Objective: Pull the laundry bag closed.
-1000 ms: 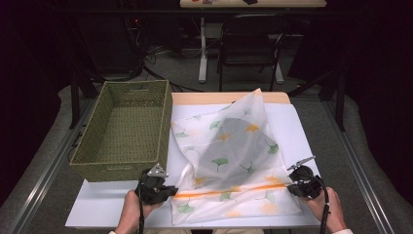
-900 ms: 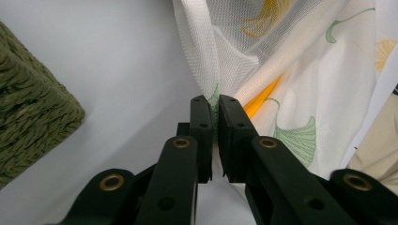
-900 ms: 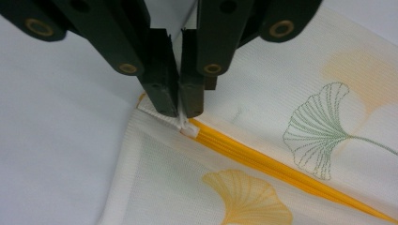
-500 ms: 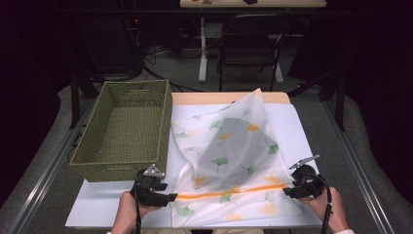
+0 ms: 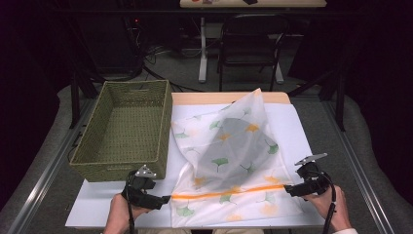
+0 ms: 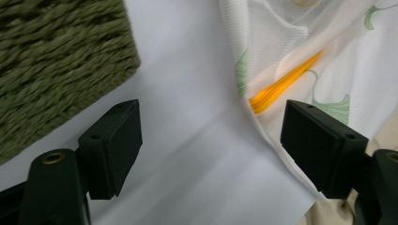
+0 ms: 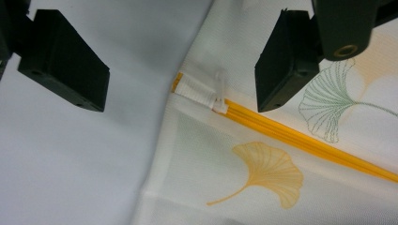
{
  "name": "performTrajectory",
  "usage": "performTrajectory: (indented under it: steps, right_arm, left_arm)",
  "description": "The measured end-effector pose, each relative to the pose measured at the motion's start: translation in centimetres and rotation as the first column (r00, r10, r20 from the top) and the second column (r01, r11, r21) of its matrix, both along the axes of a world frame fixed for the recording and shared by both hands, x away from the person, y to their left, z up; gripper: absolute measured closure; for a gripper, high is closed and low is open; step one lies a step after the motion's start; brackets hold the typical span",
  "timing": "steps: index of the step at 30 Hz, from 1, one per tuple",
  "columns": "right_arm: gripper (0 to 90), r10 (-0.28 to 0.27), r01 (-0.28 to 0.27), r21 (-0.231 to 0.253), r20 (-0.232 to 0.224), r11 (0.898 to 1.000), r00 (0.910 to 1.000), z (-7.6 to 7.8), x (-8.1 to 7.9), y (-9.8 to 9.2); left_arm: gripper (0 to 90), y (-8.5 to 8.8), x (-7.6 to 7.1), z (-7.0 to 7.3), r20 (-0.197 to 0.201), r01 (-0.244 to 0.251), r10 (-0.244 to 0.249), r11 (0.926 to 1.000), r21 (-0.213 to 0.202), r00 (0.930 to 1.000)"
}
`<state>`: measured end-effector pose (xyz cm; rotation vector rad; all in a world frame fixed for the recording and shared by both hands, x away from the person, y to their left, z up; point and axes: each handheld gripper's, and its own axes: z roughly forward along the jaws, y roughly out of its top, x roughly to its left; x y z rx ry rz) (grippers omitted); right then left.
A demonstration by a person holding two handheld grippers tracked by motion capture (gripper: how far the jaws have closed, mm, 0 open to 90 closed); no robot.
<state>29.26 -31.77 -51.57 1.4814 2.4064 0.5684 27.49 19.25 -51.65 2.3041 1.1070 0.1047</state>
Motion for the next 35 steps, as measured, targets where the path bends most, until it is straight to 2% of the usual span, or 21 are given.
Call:
performTrajectory:
  steps: [8, 19, 29, 35]
  right_arm:
    - [13.3, -0.012, 0.012, 0.01, 0.014, 1.0, 0.9998, 0.0, 0.2, -0.4]
    - [0.0, -0.036, 0.036, -0.004, -0.001, 0.999, 0.9993, -0.5, 0.6, -1.1]
    - [0.0, -0.066, 0.065, -0.015, -0.032, 0.998, 0.9973, -1.7, 1.0, -1.7]
    - [0.0, -0.07, 0.07, -0.012, -0.009, 0.997, 0.9975, -1.8, 1.0, -2.2]
  left_arm:
    - [16.2, 1.8, -0.2, -0.2, -0.014, -0.063, 0.063, 0.998, 0.008, 0.9979]
    - [13.0, 3.3, -0.2, -0.6, -0.039, -0.119, 0.12, 0.992, 0.042, 0.992]
    - [11.2, 4.2, 0.1, -1.1, -0.046, -0.15, 0.152, 0.9874, 0.05, 0.9872]
    - [10.3, 4.3, 0.4, -1.6, -0.058, -0.146, 0.149, 0.9878, 0.054, 0.9872]
